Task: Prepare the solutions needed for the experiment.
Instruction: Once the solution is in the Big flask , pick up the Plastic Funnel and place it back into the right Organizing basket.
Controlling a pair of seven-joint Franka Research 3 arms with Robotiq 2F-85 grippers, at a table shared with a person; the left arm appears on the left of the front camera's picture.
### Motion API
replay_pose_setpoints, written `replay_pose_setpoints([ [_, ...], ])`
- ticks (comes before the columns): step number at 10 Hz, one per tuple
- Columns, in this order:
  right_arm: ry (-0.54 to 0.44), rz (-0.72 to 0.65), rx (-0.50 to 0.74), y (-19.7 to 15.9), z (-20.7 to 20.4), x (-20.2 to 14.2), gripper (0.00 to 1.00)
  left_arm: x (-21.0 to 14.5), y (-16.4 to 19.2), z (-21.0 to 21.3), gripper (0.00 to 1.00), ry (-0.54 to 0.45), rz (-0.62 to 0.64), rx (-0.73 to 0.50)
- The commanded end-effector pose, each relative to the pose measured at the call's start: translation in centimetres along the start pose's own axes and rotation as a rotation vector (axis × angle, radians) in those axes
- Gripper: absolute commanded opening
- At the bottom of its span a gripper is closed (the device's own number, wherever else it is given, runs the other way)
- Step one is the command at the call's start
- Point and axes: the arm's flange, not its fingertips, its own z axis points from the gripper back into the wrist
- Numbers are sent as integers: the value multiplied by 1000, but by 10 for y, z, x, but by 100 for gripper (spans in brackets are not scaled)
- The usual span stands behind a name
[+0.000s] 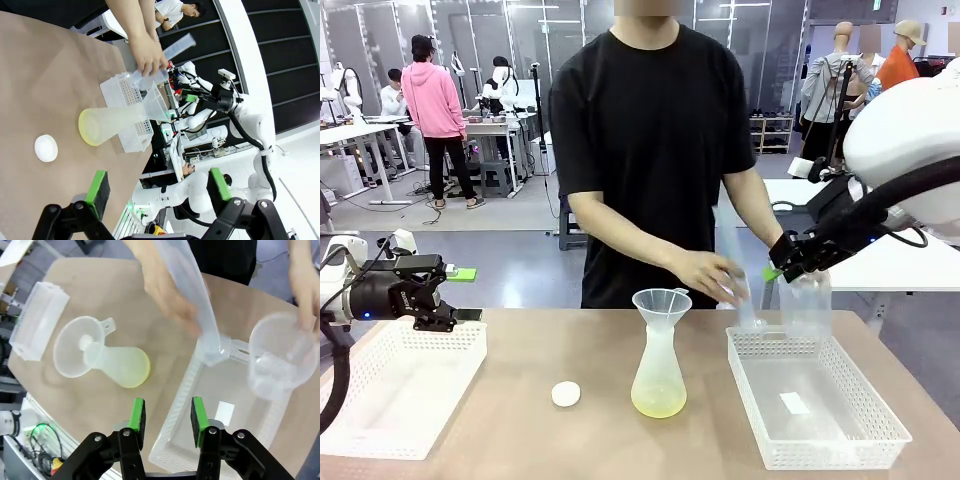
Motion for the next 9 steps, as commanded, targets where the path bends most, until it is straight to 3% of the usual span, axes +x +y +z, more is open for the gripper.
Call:
replay_pose_setpoints([
  [1, 70, -28, -19, 6, 3, -7, 48, 2, -2, -2, 100, -24, -1, -29],
  [2, 0, 0, 0, 0, 0, 0, 48, 2, -2, -2, 100, -24, -1, -29],
  [8, 8, 2, 12, -1, 1, -1, 48, 2, -2, -2, 100, -24, -1, -29],
  [9, 14, -50, -9, 23, -4, -10, 48, 2, -2, -2, 100, -24, -1, -29],
])
